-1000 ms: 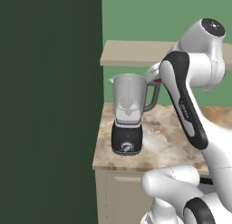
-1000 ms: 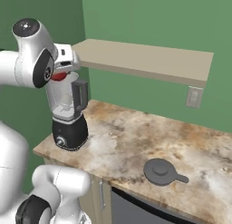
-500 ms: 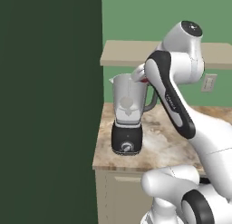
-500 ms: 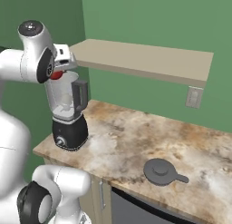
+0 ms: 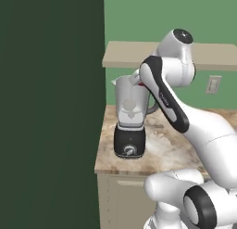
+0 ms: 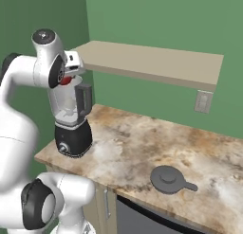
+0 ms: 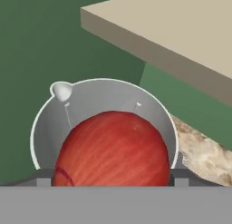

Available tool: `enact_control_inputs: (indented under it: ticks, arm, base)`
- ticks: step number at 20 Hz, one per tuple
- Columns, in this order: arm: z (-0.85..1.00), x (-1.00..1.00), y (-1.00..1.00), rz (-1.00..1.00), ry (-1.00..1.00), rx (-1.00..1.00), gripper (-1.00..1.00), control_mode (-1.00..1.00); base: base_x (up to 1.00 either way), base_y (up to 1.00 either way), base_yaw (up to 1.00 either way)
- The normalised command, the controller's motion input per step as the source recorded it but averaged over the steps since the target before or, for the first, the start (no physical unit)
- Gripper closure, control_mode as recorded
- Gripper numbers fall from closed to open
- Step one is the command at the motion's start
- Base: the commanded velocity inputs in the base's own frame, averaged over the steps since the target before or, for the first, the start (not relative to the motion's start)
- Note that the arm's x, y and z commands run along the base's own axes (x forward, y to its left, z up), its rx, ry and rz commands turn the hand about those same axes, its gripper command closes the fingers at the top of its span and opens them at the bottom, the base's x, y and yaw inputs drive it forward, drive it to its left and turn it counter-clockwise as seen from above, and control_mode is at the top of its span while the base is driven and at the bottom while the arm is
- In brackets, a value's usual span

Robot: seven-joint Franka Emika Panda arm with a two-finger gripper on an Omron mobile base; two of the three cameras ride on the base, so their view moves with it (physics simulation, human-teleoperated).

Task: Grab the onion and lemon from the fridge, place them in the blender, close the lid, and turn on the blender to create a marinade.

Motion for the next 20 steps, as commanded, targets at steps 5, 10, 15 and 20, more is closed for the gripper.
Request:
enact_control_inputs:
  ticks: [5, 10, 15, 20]
  arm:
    - [-0.29, 0.39, 0.00, 0.00, 0.03, 0.00, 1.00, -1.00]
    - [-0.35, 0.36, 0.01, 0.00, 0.05, 0.00, 1.00, -1.00]
    - [-0.27, 0.38, 0.01, 0.00, 0.06, 0.00, 1.00, -1.00]
    - [-0.20, 0.32, 0.09, 0.00, 0.08, 0.00, 1.00, -1.00]
  base:
    - [0.00, 0.00, 0.00]
    - [0.00, 0.00, 0.00]
    - [0.00, 0.00, 0.00]
    - [0.00, 0.00, 0.00]
